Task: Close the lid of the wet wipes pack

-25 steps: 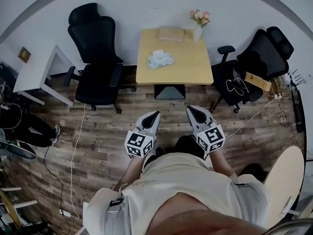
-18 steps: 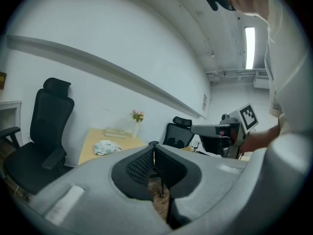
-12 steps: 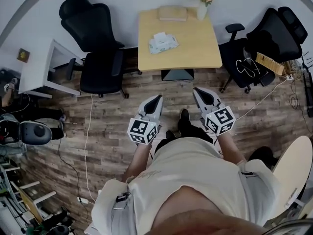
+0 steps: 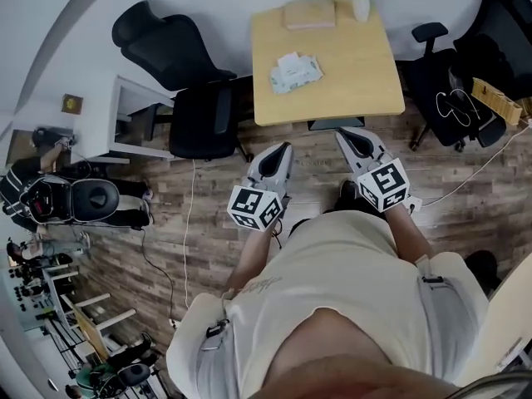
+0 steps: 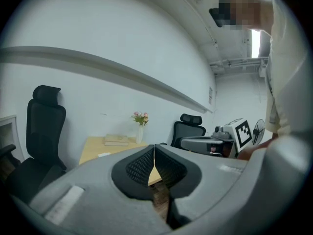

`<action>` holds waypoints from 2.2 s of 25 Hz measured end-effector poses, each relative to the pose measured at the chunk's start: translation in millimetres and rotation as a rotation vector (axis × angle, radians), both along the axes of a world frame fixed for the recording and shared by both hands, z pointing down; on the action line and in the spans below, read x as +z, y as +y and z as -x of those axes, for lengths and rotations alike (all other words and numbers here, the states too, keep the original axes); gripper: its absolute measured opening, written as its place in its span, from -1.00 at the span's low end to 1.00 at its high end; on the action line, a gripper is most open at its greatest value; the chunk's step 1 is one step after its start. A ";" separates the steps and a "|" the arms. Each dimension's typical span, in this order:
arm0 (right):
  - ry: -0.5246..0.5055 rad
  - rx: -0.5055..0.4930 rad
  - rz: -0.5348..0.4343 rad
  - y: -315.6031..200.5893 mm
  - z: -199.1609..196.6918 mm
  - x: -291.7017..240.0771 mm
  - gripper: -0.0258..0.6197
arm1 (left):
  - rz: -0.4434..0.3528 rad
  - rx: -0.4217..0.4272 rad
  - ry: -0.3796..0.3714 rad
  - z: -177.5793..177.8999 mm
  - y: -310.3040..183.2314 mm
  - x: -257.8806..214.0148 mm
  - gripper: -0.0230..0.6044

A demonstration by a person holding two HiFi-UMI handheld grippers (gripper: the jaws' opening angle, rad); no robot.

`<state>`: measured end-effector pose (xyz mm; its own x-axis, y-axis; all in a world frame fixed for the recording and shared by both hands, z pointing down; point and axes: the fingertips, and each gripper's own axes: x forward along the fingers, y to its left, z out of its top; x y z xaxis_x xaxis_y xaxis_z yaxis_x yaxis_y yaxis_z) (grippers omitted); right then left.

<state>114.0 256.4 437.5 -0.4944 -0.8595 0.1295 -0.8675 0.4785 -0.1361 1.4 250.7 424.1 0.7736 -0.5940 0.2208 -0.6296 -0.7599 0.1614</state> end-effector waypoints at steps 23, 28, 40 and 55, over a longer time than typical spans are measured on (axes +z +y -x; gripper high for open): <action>0.059 -0.006 0.041 -166.3 31.8 -19.2 -0.92 | 0.005 0.000 0.041 30.6 -175.3 -11.6 -0.87; 0.019 0.049 0.034 -202.1 43.3 -36.6 -0.92 | 0.028 0.067 0.058 34.4 -209.2 -8.4 -0.87; 0.063 0.135 0.109 -246.1 67.6 -17.3 -0.92 | 0.050 0.115 0.037 73.1 -270.9 23.8 -0.87; 0.033 0.019 0.104 -367.8 -8.5 -2.1 -0.92 | 0.015 0.083 -0.047 -18.7 -362.5 9.4 -0.87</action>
<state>122.6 -111.4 435.4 -0.4723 -0.8496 0.2346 -0.8810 0.4467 -0.1560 20.1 -111.8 433.5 0.8085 -0.5248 0.2663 -0.5719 -0.8075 0.1448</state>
